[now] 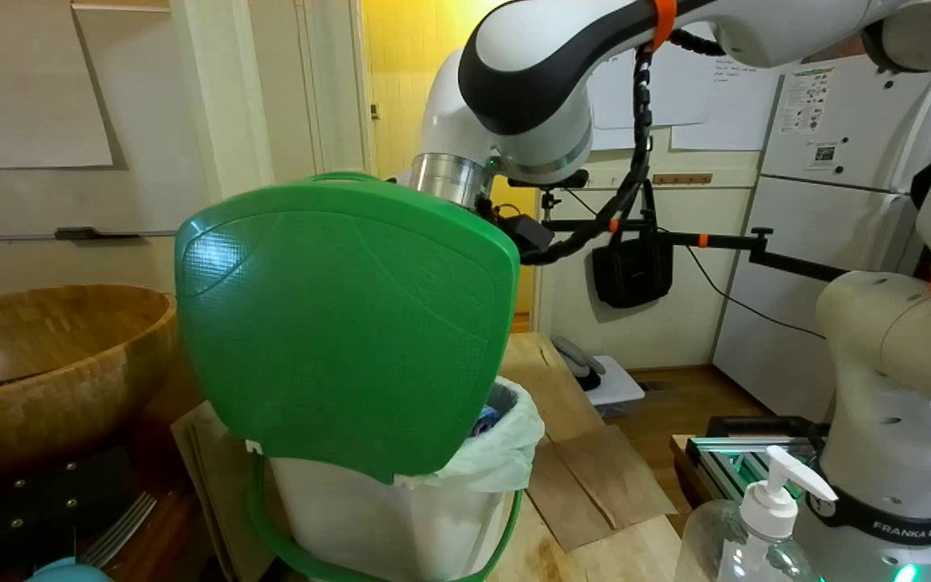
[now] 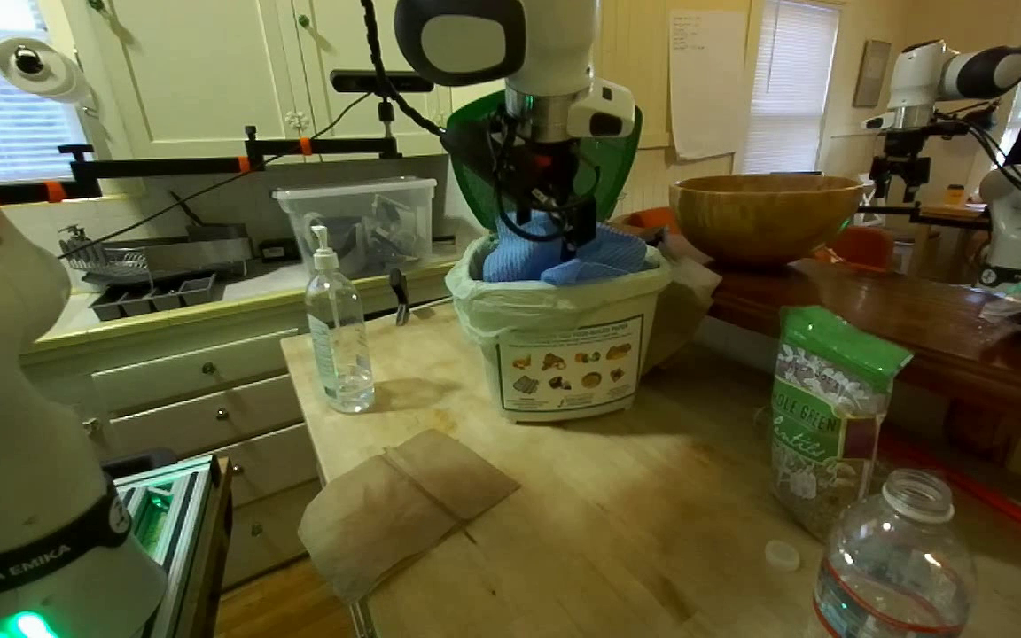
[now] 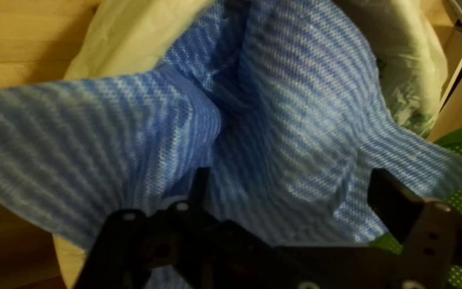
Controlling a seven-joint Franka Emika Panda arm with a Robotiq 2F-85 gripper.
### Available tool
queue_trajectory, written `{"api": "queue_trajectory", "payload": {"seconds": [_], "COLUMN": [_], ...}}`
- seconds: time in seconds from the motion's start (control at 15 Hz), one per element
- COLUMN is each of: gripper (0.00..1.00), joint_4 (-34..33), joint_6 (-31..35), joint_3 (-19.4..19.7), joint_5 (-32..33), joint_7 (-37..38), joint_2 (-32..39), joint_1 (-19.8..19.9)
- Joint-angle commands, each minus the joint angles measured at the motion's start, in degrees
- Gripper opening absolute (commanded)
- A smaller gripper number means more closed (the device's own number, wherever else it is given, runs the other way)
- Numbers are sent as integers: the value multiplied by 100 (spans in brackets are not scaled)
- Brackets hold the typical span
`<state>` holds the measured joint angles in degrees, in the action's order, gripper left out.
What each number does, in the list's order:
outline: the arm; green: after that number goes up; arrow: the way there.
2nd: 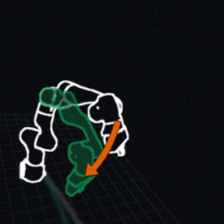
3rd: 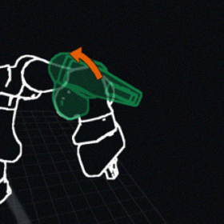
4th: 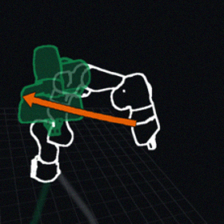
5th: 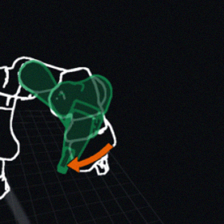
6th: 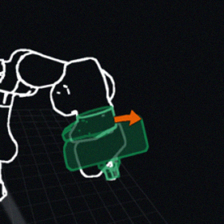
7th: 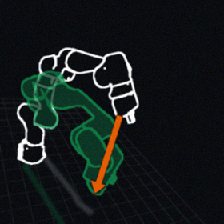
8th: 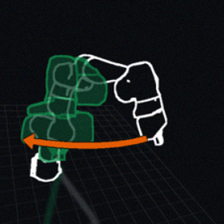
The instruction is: Open the bin, take the blue object and then put it back, then close the bin
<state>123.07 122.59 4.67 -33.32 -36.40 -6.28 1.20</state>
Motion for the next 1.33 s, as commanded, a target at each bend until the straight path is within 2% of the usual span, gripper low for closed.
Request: {"api": "queue_trajectory", "payload": {"seconds": [0.0,0.67,0.93,1.27], "gripper": [100,100,100,100], "joint_4": [148,99,-24,9], "joint_6": [19,45,-104,-85], "joint_3": [81,443,601,558], "joint_5": [-153,-434,-1214,-2147], "joint_7": [3,71,171,106], "joint_2": [-300,-997,-1215,-1395], "joint_1": [22,47,-27,-125]}}
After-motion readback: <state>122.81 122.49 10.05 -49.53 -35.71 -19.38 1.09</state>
